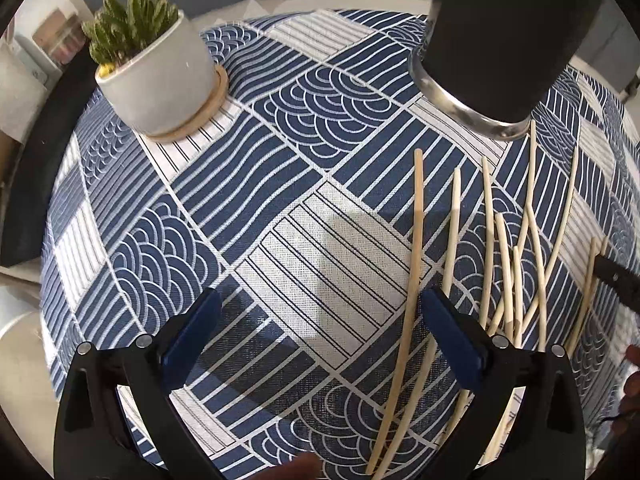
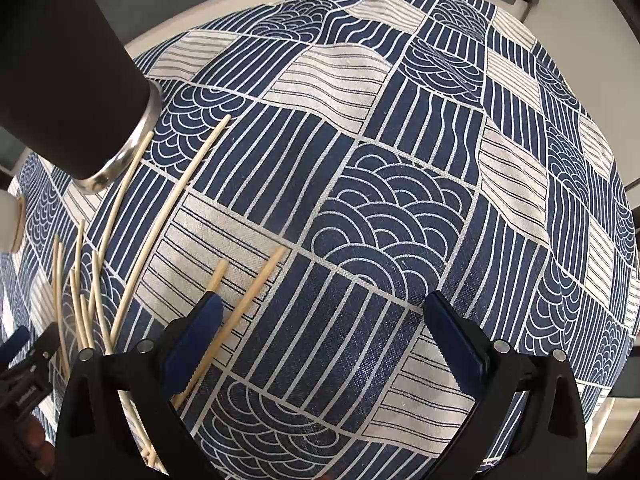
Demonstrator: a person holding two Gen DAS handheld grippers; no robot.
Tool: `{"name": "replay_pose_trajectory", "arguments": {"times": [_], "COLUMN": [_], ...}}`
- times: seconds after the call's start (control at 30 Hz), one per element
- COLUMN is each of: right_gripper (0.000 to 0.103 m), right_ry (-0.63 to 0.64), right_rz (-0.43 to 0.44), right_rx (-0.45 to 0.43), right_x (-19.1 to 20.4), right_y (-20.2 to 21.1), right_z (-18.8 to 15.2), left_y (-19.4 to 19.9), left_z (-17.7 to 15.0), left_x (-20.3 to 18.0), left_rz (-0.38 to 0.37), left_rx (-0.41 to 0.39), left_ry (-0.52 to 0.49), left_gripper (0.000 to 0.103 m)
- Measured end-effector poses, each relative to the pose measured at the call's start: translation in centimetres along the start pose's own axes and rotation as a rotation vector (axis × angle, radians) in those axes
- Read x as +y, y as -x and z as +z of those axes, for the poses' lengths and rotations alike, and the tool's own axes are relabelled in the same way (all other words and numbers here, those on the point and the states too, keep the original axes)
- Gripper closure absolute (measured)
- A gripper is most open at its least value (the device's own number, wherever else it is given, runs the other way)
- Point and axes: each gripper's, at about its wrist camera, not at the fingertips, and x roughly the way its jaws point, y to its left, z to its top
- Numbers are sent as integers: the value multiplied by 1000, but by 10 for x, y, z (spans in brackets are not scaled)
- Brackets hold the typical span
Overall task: Organize utensils
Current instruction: 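Close the left gripper on one wooden skewer while the right gripper grasps another skewer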
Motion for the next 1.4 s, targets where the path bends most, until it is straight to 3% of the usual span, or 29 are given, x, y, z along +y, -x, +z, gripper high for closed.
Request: {"name": "replay_pose_trajectory", "arguments": {"times": [0.23, 0.27, 0.3, 0.33, 0.37, 0.4, 0.43, 0.5, 0.57, 0.6, 0.83, 1.07, 1.23, 1.27, 1.3, 1.37, 1.4], "right_gripper": [12, 23, 44, 53, 73, 83, 85, 96, 97, 97, 103, 100, 97, 92, 78, 62, 62], "right_ry": [16, 20, 38, 59, 82, 90, 91, 88, 65, 45, -32, -82, -16, 0, 21, 50, 71], "right_rz": [1, 3, 7, 17, 22, 16, 17, 32, 72, 105, 152, 274, 270, 258, 249, 235, 214], "right_rx": [-4, -16, -33, -37, -40, -42, -42, -33, -18, -6, 27, 10, 14, 15, 19, 15, 7], "right_x": [-1, -2, 0, 2, 5, 5, 4, -4, -17, -24, -61, -86, -75, -72, -68, -62, -58], "right_y": [3, 8, 13, 16, 18, 19, 19, 20, 21, 22, 24, 34, 44, 44, 44, 40, 40], "right_z": [-2, -3, -4, -7, -8, -8, -9, -9, -8, -7, -11, -27, -49, -51, -55, -55, -56], "left_y": [0, -1, -1, 3, 3, 6, 3, 6, 8, 8, 4, 24, 31, 33, 35, 40, 41], "left_z": [5, 6, 6, 5, 4, 3, 3, 2, 0, -1, -22, -43, -63, -69, -74, -85, -89], "left_x": [-3, -2, -2, 11, 14, 18, 25, 28, 29, 29, 63, 58, 61, 62, 63, 67, 68], "left_rz": [-15, -13, -9, -7, -1, 2, 0, -12, -34, -38, -125, -139, -139, -141, -144, -142, -142], "left_rx": [15, 21, 23, 20, 8, -9, -19, -30, -19, -15, 22, 46, 60, 62, 64, 65, 67], "left_ry": [35, 44, 61, 73, 89, 98, 95, 62, 38, 32, 99, 129, 138, 140, 142, 143, 144], "left_gripper": [4, 4, 5, 6, 12, 25, 34, 76, 95, 96, 98, 98, 98, 98, 98, 98, 98]}}
